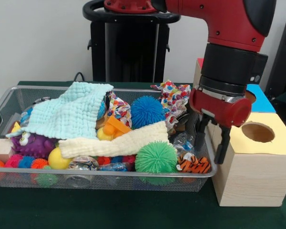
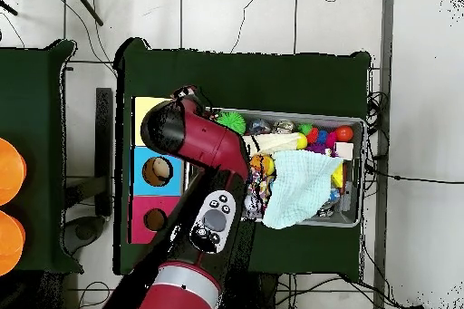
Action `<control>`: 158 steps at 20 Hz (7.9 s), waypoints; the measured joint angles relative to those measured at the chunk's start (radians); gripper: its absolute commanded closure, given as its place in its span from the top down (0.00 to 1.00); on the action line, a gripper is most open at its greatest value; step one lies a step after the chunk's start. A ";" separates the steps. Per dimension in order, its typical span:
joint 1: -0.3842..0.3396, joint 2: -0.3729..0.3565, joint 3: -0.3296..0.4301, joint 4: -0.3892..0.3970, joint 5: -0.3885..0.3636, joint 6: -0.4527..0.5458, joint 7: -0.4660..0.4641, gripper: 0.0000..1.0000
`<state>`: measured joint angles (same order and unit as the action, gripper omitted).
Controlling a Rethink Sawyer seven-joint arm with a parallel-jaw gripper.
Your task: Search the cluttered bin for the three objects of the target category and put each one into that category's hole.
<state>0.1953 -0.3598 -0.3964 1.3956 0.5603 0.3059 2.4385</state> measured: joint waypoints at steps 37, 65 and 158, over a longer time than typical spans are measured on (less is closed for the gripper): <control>0.009 0.003 0.000 0.085 0.046 -0.049 0.000 1.00; -0.010 0.023 0.048 0.170 0.052 -0.137 0.000 1.00; -0.022 -0.024 -0.030 0.176 0.108 -0.006 0.000 1.00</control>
<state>0.1728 -0.3833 -0.4262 1.5714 0.6687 0.3002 2.4385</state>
